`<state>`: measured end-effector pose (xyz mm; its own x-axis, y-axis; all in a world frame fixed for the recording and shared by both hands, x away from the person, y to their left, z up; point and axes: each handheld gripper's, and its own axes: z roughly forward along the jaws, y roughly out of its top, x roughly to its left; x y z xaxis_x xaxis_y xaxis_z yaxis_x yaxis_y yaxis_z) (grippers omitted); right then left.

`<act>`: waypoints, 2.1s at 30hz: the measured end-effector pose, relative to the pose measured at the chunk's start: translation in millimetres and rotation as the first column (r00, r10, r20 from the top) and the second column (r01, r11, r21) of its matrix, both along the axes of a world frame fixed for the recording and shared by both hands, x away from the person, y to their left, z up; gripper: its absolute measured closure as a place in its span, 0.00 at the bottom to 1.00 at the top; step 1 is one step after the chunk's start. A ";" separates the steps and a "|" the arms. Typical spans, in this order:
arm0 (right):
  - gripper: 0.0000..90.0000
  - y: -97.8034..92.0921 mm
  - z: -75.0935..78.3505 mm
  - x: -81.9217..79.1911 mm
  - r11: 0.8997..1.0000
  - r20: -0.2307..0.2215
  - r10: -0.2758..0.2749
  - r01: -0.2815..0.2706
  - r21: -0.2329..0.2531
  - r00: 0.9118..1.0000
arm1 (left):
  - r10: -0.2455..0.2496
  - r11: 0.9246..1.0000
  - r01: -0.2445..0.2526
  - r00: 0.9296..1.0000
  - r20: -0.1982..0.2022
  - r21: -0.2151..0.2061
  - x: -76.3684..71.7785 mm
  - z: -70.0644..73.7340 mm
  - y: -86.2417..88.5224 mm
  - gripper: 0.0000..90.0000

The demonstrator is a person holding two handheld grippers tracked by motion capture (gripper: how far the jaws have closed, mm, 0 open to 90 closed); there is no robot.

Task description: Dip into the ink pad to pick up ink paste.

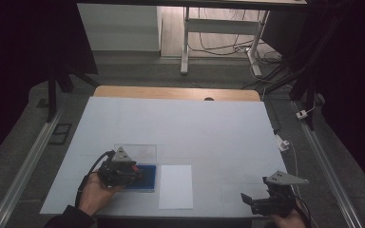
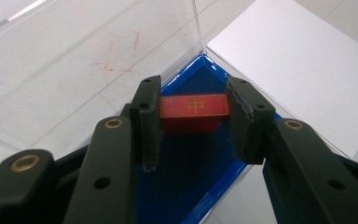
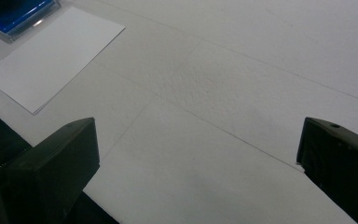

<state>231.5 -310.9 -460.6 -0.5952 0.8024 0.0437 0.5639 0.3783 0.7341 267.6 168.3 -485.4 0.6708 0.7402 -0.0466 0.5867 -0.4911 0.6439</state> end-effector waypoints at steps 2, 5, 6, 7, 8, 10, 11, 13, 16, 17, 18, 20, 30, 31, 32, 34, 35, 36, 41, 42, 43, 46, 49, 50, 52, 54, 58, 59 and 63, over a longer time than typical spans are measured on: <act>0.00 -0.1 0.0 0.0 1.000 0.000 0.000 0.000 0.000 1.000 | -0.003 1.000 0.003 1.000 -0.004 0.000 1.4 -0.6 -1.2 0.65; 0.00 -0.1 0.0 0.0 1.000 0.000 0.000 0.000 0.001 1.000 | -0.007 1.000 0.007 1.000 -0.010 0.005 3.2 -1.7 -3.8 0.65; 0.00 -0.1 0.1 0.0 1.000 0.000 -0.001 0.001 -0.001 1.000 | -0.008 1.000 0.008 1.000 -0.011 0.009 3.7 -2.1 -4.5 0.65; 0.00 -0.1 0.1 0.0 1.000 -0.001 -0.001 0.001 -0.001 1.000 | -0.010 1.000 0.010 1.000 -0.015 0.011 4.1 -2.5 -5.3 0.65; 0.00 -0.1 0.1 0.0 1.000 -0.001 -0.001 0.001 -0.001 1.000 | -0.013 1.000 0.013 1.000 -0.016 0.017 4.8 -2.9 -5.7 0.65; 0.00 -0.1 0.1 0.0 1.000 -0.001 -0.001 0.001 -0.001 1.000 | -0.010 1.000 0.011 1.000 -0.022 0.021 5.7 -4.2 -7.0 0.65; 0.00 -0.2 0.1 0.0 1.000 -0.001 -0.001 0.001 0.000 1.000 | -0.010 0.999 0.011 1.000 -0.027 0.032 6.6 -5.2 -7.7 0.65; 0.00 -0.2 0.1 0.0 1.000 0.000 -0.001 0.001 0.000 1.000 | -0.006 0.999 0.007 1.000 -0.031 0.034 6.9 -5.7 -8.1 0.65; 0.00 -0.2 0.1 0.0 1.000 0.000 -0.001 0.001 0.000 1.000 | -0.007 0.999 0.008 0.999 -0.033 0.040 7.5 -6.6 -8.7 0.65; 0.00 -0.2 0.1 0.0 1.000 0.000 -0.001 0.001 0.000 1.000 | -0.006 0.999 0.007 0.999 -0.035 0.041 7.7 -6.6 -8.9 0.65; 0.00 -0.2 0.1 0.0 1.000 0.000 -0.001 0.001 0.000 1.000 | -0.002 0.999 0.004 0.999 -0.040 0.039 8.1 -6.8 -8.8 0.65; 0.00 -0.2 0.1 0.0 1.000 0.000 -0.001 0.001 0.000 1.000 | 0.006 1.000 -0.004 0.999 -0.053 0.027 9.1 -7.2 -8.1 0.65; 0.00 0.2 -0.1 -0.1 1.000 0.001 0.002 -0.002 0.000 1.000 | 0.013 0.994 -0.013 1.000 -0.007 0.107 3.7 -7.4 -20.6 0.65; 0.00 0.2 -0.1 -0.1 1.000 0.001 0.002 -0.002 0.000 1.000 | 0.015 0.994 -0.015 1.000 0.000 0.112 2.8 -7.5 -22.0 0.65; 0.00 0.4 -0.2 0.0 1.000 0.002 0.003 -0.003 -0.001 1.000 | 0.011 0.993 -0.011 1.000 0.008 0.119 2.0 -7.7 -22.7 0.65; 0.00 0.5 -0.1 -0.1 1.000 0.002 0.003 -0.003 -0.002 1.000 | 0.007 0.991 -0.010 1.000 0.022 0.133 0.0 -7.9 -24.5 0.65; 0.00 0.5 -0.1 -0.1 1.000 0.002 0.003 -0.003 -0.003 1.000 | 0.007 0.990 -0.011 1.000 0.027 0.138 -0.6 -8.0 -25.0 0.65; 0.00 0.5 -0.1 -0.1 1.000 0.002 0.003 -0.003 -0.003 1.000 | 0.008 0.991 -0.011 1.000 0.026 0.136 -0.5 -8.0 -24.8 0.65; 0.00 0.2 0.1 -0.5 1.000 0.005 0.004 -0.004 -0.002 1.000 | 0.018 0.999 -0.016 0.999 -0.027 0.050 5.7 -10.0 -13.1 0.65; 0.00 0.2 0.1 -0.5 1.000 0.005 0.004 -0.004 -0.002 1.000 | 0.018 0.999 -0.016 0.999 -0.027 0.050 5.7 -10.0 -13.1 0.65; 0.00 0.2 0.1 -0.5 1.000 0.004 0.004 -0.004 -0.002 1.000 | 0.019 0.999 -0.017 0.999 -0.029 0.048 6.0 -10.0 -12.6 0.65; 0.00 0.1 0.1 -0.4 1.000 0.004 0.003 -0.003 -0.001 1.000 | 0.015 0.998 -0.013 1.000 -0.027 0.055 5.3 -9.8 -13.4 0.65; 0.00 0.1 0.0 -0.3 1.000 0.004 0.004 -0.004 -0.002 1.000 | 0.011 0.996 -0.011 1.000 -0.005 0.088 2.6 -9.2 -17.8 0.66; 0.00 0.1 0.0 -0.3 1.000 0.004 0.004 -0.004 -0.002 1.000 | 0.009 0.995 -0.010 1.000 0.005 0.102 1.4 -9.0 -19.6 0.66; 0.00 0.2 0.0 -0.2 1.000 0.003 0.004 -0.004 -0.001 1.000 | 0.004 0.991 -0.007 1.000 0.028 0.134 -1.4 -8.5 -23.4 0.65; 0.00 0.3 -0.2 0.0 1.000 0.004 0.004 -0.004 -0.001 1.000 | 0.004 0.990 -0.008 0.999 0.032 0.141 -2.2 -8.4 -24.8 0.65; 0.00 0.2 -0.1 0.0 1.000 0.003 0.005 -0.005 -0.002 1.000 | 0.020 0.996 -0.019 1.000 -0.006 0.086 2.3 -9.1 -17.9 0.65; 0.00 0.1 -0.1 0.0 1.000 0.003 0.004 -0.004 -0.001 1.000 | 0.024 0.997 -0.022 1.000 -0.019 0.069 3.6 -9.3 -15.4 0.65; 0.00 0.0 0.0 -0.1 1.000 0.003 0.003 -0.003 0.001 1.000 | 0.028 0.999 -0.026 0.999 -0.044 0.036 5.9 -9.7 -10.9 0.65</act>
